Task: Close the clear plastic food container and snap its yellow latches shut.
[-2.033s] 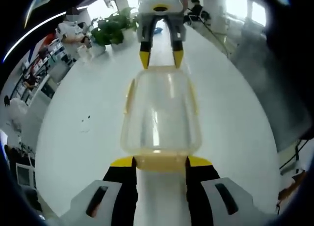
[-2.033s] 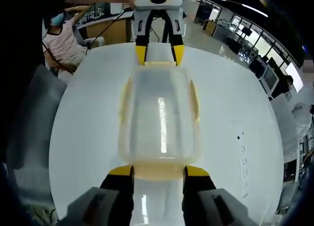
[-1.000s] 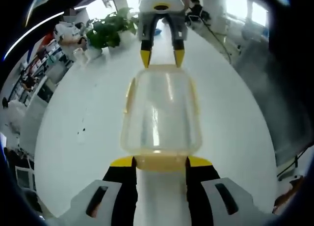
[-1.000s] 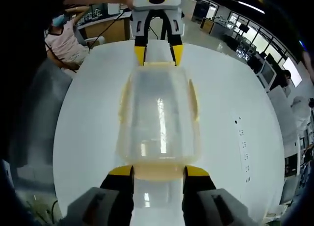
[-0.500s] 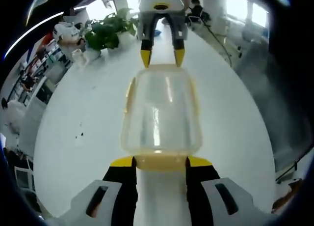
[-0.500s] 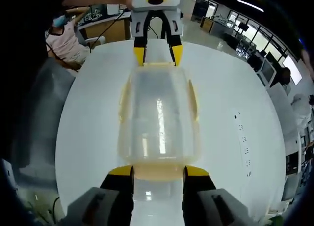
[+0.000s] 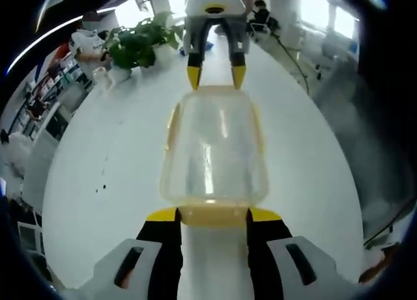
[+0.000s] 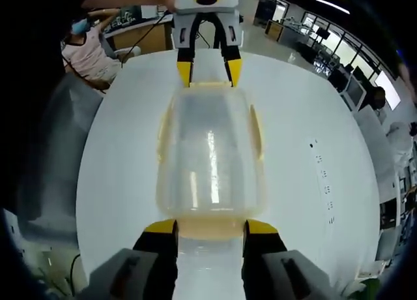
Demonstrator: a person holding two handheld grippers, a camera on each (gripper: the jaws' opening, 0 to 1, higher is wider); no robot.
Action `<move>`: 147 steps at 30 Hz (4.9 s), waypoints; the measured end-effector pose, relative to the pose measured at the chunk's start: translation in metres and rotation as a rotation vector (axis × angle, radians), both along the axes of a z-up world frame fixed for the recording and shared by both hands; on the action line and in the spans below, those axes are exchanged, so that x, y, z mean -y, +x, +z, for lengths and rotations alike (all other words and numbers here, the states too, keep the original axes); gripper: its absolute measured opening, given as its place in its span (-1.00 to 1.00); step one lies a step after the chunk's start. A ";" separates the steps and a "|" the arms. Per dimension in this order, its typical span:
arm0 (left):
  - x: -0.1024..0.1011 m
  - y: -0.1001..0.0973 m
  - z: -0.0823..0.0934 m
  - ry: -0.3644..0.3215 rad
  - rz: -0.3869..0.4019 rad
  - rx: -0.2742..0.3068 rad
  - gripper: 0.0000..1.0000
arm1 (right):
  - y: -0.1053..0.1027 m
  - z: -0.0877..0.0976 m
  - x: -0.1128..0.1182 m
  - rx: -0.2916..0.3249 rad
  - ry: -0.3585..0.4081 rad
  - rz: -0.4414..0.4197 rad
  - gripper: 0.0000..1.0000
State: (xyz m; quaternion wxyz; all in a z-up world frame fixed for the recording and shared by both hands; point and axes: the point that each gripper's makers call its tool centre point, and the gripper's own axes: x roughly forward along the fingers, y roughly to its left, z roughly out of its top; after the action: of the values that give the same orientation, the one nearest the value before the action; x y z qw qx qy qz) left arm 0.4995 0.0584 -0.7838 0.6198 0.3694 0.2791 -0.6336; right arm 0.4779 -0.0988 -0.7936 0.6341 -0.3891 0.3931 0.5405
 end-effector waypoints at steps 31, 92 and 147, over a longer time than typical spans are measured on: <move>0.040 -0.005 -0.007 -0.018 -0.012 0.004 -0.30 | -0.008 -0.004 0.041 -0.004 -0.035 -0.018 -0.29; 0.070 -0.010 -0.040 0.001 -0.021 -0.105 -0.29 | -0.014 -0.042 0.072 -0.064 -0.078 -0.002 -0.28; 0.120 -0.022 -0.008 -0.278 0.059 -0.166 -0.37 | -0.010 -0.004 -0.001 -0.077 0.271 0.016 -0.43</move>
State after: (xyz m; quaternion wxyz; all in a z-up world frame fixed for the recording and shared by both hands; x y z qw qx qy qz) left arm 0.4773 -0.0614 -0.7919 0.6583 0.2181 0.2498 -0.6758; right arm 0.4682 -0.0976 -0.7976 0.6609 -0.2819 0.3373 0.6083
